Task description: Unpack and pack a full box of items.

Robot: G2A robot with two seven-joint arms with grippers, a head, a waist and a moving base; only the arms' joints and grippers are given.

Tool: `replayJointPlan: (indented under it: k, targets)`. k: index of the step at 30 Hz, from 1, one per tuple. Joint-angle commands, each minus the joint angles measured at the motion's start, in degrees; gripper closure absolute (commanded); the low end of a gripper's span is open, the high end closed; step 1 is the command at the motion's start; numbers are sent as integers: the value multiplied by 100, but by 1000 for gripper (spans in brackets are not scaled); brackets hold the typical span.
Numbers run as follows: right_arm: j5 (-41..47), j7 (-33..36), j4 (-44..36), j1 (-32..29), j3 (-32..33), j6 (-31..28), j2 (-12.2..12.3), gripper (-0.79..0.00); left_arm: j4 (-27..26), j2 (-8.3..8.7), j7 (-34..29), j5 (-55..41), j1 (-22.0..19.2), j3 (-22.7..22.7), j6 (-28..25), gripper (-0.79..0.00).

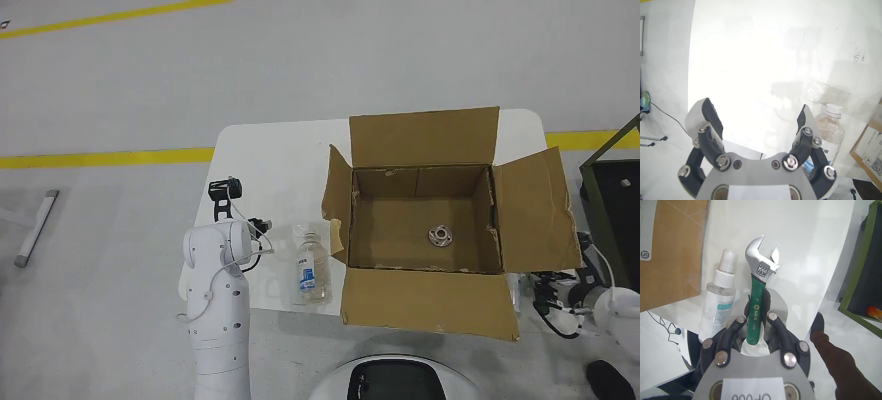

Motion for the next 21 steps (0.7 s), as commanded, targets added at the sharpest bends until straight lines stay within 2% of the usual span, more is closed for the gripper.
replayJointPlan:
  k: [1, 5, 10, 13, 15, 16, 21]
  targets:
    - [-25, 13, 12, 14, -15, 1, 11, -262, 0, 0, 0, 0, 0, 0, 0, -785]
    - [-12, 21, 22, 38, -25, 17, 31, -308, 0, 0, 0, 0, 0, 0, 0, -785]
    - [115, 13, -35, 73, 135, 110, 62, -305, 0, 0, 0, 0, 0, 0, 0, -785]
    - [343, -20, -128, 114, 490, 305, 85, -292, 0, 0, 0, 0, 0, 0, 0, -785]
    - [476, -62, -192, 170, 803, 449, 107, -234, 0, 0, 0, 0, 0, 0, 0, -785]
    - [500, -119, -241, 217, 969, 498, 122, 0, 0, 0, 0, 0, 0, 0, 0, -785]
    - [804, -432, -487, 533, 1573, 903, 169, 0, 0, 0, 0, 0, 0, 0, 0, -785]
